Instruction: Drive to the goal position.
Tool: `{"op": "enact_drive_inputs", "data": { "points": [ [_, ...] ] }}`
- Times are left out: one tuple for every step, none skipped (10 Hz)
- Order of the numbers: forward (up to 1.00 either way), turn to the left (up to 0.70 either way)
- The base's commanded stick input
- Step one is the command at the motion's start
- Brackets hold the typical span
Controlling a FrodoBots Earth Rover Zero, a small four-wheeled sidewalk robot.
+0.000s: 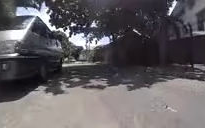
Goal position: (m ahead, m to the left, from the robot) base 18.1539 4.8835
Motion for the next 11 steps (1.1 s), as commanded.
{"op": "enact_drive_inputs", "data": {
  "points": [
    [1.0,0.0],
    [1.0,0.0],
    [1.0,0.0],
    [1.0,0.0],
    [1.0,0.0],
    [1.0,0.0],
    [1.0,0.0],
    [1.0,0.0],
    [1.0,0.0],
    [1.0,0.0],
    [1.0,0.0]
  ]
}}
